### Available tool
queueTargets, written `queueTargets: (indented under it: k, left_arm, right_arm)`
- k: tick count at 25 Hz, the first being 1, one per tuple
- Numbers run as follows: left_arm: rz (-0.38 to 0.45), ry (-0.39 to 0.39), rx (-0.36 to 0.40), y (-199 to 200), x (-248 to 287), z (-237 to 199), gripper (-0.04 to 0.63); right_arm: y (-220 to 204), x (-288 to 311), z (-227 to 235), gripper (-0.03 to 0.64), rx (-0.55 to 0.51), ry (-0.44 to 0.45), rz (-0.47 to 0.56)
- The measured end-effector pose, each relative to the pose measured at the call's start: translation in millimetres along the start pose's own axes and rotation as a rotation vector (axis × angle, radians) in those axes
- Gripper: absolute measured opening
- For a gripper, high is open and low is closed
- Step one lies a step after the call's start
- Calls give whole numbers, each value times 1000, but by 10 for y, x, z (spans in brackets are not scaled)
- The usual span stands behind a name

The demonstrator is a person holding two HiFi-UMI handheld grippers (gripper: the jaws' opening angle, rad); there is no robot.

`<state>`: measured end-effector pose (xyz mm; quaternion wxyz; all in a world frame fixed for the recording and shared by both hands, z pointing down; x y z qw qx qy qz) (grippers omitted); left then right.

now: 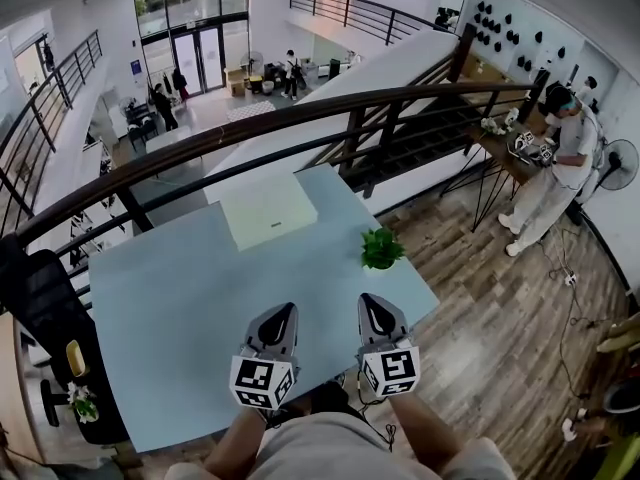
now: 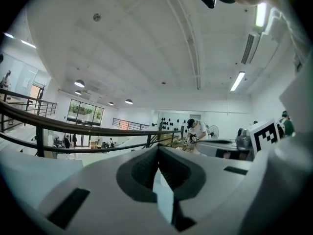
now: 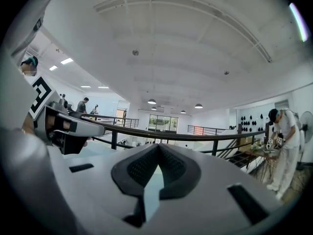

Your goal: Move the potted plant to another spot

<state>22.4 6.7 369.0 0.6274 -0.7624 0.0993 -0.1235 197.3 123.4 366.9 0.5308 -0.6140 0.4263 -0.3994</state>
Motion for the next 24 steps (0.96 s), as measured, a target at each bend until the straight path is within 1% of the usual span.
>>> queueTargets:
  k: [24]
  left_arm:
    - [8,21,-22,-89,-307,-163,12]
  right_arm:
    - [1,-33,-332,3,-21,24,-10]
Point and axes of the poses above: the fingertips, and each gripper's own axes: x forward along the fingers, z to its right, y out of its top, the point moved 7 cm from there along -x, backward along the fingers, and after that the axes turned 5 degrees about -y, right-handed, at the moved point
